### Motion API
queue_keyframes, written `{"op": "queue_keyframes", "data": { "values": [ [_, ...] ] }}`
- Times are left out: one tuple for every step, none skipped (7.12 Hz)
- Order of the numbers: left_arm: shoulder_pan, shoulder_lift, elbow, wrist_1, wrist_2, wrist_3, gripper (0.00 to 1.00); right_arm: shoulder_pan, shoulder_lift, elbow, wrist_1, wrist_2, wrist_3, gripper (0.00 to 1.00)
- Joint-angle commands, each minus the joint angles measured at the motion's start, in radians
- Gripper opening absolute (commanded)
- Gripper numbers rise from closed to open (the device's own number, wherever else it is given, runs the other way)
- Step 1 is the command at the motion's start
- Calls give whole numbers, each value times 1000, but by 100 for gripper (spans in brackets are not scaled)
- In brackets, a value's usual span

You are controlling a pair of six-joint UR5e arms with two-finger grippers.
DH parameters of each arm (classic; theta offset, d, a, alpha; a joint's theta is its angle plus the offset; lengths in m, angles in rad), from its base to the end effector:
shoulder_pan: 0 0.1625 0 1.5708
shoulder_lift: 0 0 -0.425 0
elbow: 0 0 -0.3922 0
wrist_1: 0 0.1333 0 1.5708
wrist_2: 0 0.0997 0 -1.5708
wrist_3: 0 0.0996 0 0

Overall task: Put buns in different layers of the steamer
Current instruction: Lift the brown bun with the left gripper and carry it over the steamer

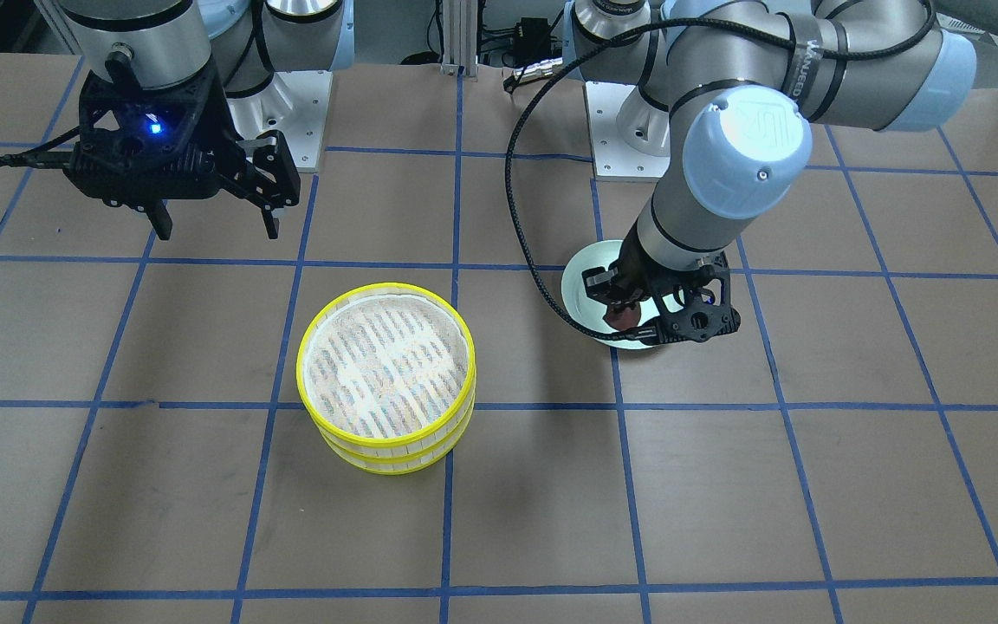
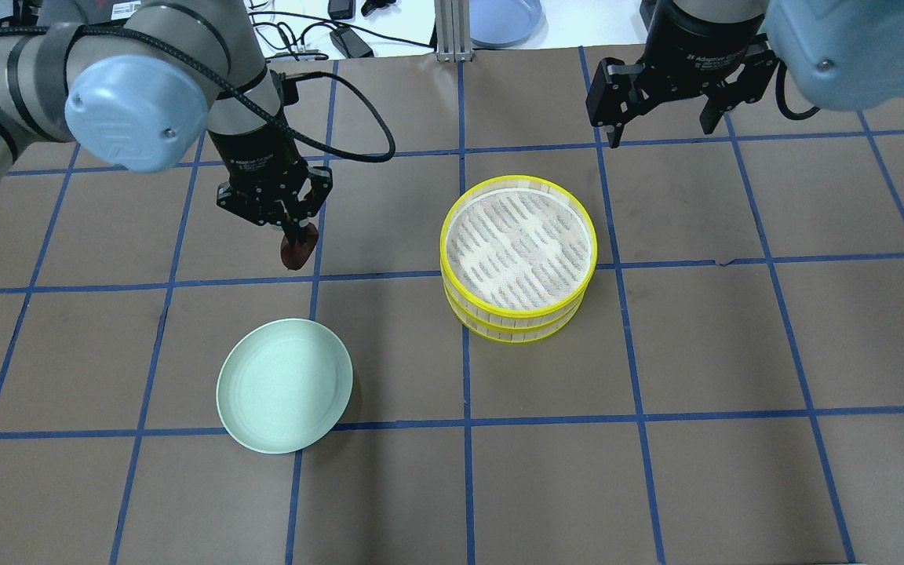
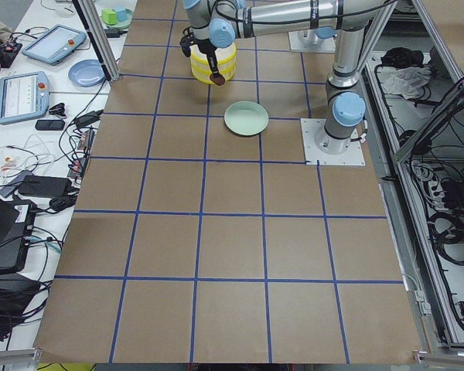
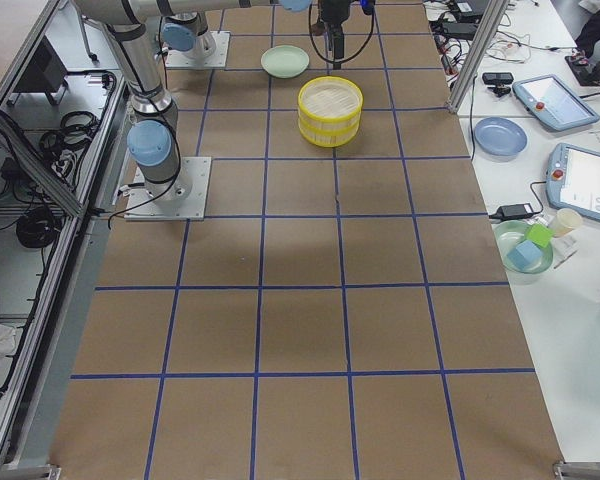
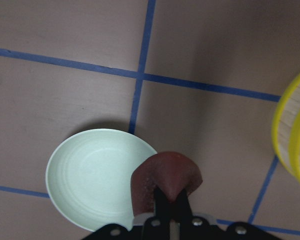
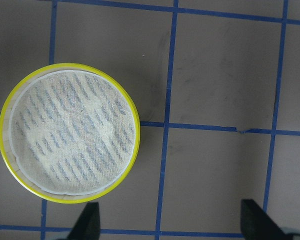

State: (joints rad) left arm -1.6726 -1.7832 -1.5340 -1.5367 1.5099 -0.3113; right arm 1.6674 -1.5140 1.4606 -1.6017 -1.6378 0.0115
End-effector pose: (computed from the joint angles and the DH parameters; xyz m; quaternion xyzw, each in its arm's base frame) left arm -0.1956 -0.5434 0.3969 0.1064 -0.9913 -0.0754 0.0152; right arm 0.1765 -0.5088 0.5171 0.0411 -0.9977 0.0439 0.0311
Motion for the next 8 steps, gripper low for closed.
{"op": "queue_keyframes", "data": {
  "values": [
    [-73,1,26,139,-200,-182,0,6,0,10,2,-8,-7,100],
    [-93,-10,25,256,-267,-245,0,6,5,30,-13,-8,-7,100],
    [-123,-27,9,324,-296,-300,0,3,5,41,-7,-17,-7,100],
    [-172,-51,6,361,-315,-327,0,3,2,40,-7,-17,-7,100],
    [-209,-77,-12,410,-370,-360,0,-1,1,40,-10,-17,-7,100],
    [-220,-105,-55,493,-420,-368,0,-1,1,40,-14,-13,-7,100],
    [-228,-113,-76,529,-418,-367,0,-3,1,40,-11,-13,-8,100],
    [-230,-111,-83,526,-403,-362,88,-3,0,40,-12,-10,-7,100]
  ]
}}
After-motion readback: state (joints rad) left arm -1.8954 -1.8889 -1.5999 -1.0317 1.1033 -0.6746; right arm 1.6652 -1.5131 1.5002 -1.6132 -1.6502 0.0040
